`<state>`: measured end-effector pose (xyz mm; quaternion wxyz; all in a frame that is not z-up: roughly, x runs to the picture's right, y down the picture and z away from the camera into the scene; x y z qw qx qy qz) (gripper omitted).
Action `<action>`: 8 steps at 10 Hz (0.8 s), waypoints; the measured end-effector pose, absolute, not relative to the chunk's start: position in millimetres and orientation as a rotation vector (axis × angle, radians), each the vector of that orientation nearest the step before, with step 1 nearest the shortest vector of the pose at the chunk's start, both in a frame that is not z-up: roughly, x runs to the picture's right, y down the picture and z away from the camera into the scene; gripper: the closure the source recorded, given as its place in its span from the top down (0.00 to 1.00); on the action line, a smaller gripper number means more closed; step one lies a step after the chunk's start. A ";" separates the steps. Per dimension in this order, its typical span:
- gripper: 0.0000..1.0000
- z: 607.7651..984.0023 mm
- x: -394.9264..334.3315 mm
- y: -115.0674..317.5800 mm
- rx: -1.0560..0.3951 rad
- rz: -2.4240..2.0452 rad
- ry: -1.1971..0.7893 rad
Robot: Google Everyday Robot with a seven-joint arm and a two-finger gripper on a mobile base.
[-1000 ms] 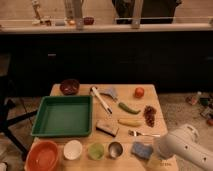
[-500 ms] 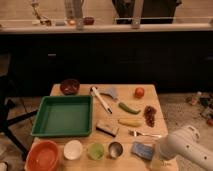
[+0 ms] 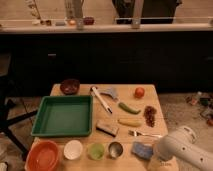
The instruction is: Wipe table surface with sponge
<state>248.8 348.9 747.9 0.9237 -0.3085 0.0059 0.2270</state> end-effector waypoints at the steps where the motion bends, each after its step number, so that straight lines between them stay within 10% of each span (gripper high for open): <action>1: 0.80 749.2 246.3 349.2 -0.635 0.461 0.014; 3: 0.76 751.9 244.6 350.7 -0.639 0.454 0.016; 8: 0.25 753.9 245.2 350.6 -0.645 0.448 0.023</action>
